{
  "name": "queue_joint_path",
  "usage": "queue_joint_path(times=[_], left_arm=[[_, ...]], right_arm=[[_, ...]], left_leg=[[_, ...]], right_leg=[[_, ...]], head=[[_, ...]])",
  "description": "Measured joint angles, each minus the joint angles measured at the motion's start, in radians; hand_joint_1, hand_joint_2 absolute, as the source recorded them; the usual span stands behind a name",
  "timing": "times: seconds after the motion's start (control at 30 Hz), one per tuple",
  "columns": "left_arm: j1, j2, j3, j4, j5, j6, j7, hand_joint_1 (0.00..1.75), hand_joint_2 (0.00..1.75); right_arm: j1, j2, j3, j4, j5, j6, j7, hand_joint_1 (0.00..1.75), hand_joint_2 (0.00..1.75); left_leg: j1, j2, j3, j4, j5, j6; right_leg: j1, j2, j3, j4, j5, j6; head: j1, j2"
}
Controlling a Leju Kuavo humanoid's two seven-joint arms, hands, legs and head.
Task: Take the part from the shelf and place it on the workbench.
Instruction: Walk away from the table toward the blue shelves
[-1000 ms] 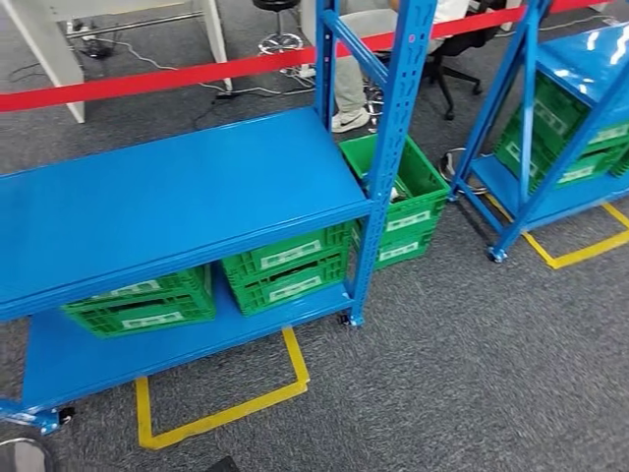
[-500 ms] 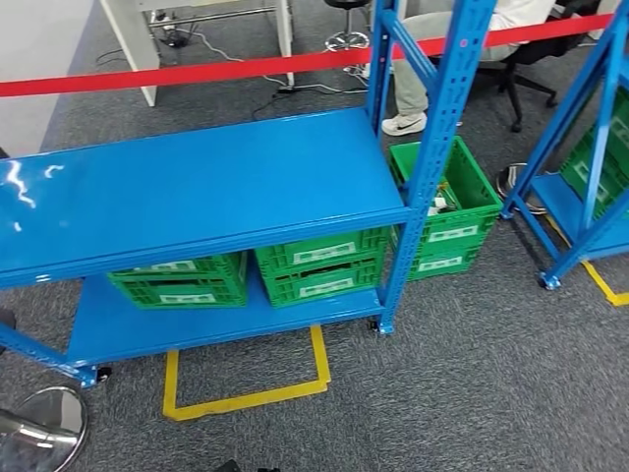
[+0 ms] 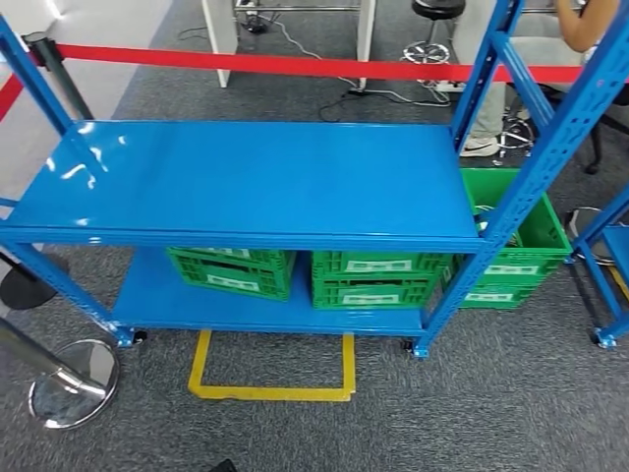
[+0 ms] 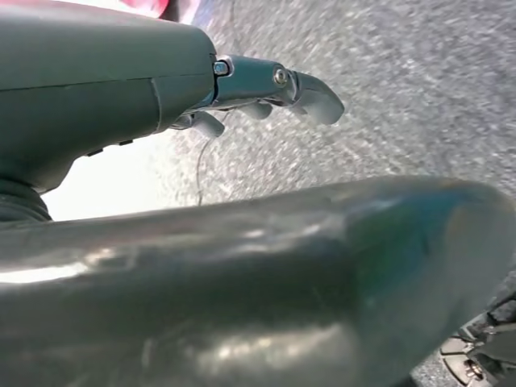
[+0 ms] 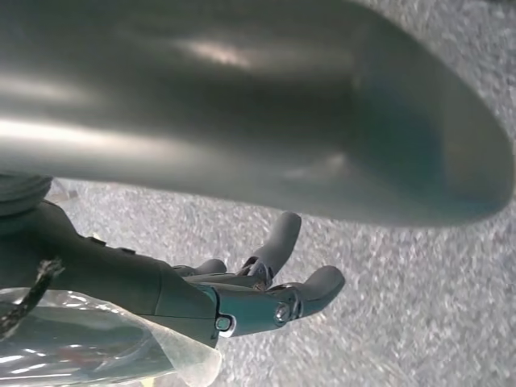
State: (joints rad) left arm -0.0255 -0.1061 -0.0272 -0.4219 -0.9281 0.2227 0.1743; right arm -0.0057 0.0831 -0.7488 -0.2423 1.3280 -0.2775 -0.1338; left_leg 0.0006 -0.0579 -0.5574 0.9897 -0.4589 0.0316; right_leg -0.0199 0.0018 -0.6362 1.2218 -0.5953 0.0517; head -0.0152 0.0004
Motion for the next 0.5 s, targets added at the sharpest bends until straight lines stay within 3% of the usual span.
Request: queue_joint_path(times=[0.07, 0.13, 0.2, 0.27, 0.4, 0.5], left_arm=[[0.002, 0.0, -0.002, -0.002, 0.0, 0.001, 0.002, 0.0, 0.87], [0.003, 0.001, -0.004, -0.005, 0.001, 0.004, 0.003, 0.0, 1.75], [0.004, 0.003, -0.004, -0.006, 0.003, 0.007, 0.004, 0.0, 1.75], [0.005, 0.004, -0.004, -0.007, 0.008, 0.009, 0.003, 0.0, 1.75], [0.006, 0.004, -0.004, -0.008, 0.028, 0.01, -0.002, 0.0, 1.75], [0.017, 0.006, -0.004, -0.008, 0.079, 0.001, -0.01, 0.0, 0.44]], right_arm=[[0.0, 0.003, 0.0, 0.0, -0.001, -0.003, 0.006, 0.0, 0.0], [-0.004, 0.01, 0.0, -0.001, -0.007, 0.001, 0.011, 0.0, 0.0], [-0.003, 0.017, -0.002, -0.002, -0.018, 0.006, 0.014, 0.0, 0.87], [0.002, 0.02, -0.006, -0.003, -0.031, 0.011, 0.018, 0.0, 1.75], [0.004, 0.021, -0.011, -0.009, -0.062, 0.029, 0.025, 0.0, 1.75], [0.012, 0.021, 0.016, -0.02, -0.13, 0.049, 0.031, 0.0, 0.44]], left_leg=[[0.001, -0.017, 0.001, 0.009, -0.007, -0.011], [-0.001, -0.025, -0.005, 0.021, -0.014, -0.02], [-0.003, -0.026, -0.01, 0.026, -0.013, -0.009], [-0.004, -0.025, -0.008, 0.023, -0.011, 0.003], [-0.002, -0.024, -0.003, 0.015, -0.01, 0.002], [0.0, -0.024, -0.001, 0.012, -0.011, -0.009]], right_leg=[[-0.008, 0.012, 0.053, -0.132, 0.068, 0.005], [-0.011, 0.025, 0.083, -0.198, 0.085, -0.002], [-0.011, 0.028, 0.086, -0.201, 0.084, -0.012], [-0.008, 0.029, 0.085, -0.202, 0.085, -0.014], [-0.003, 0.029, 0.087, -0.201, 0.082, -0.025], [-0.001, 0.029, 0.089, -0.201, 0.079, -0.031]], head=[[0.003, 0.0], [0.006, 0.0], [0.006, 0.0], [0.006, 0.0], [0.006, 0.0], [0.006, 0.0]])
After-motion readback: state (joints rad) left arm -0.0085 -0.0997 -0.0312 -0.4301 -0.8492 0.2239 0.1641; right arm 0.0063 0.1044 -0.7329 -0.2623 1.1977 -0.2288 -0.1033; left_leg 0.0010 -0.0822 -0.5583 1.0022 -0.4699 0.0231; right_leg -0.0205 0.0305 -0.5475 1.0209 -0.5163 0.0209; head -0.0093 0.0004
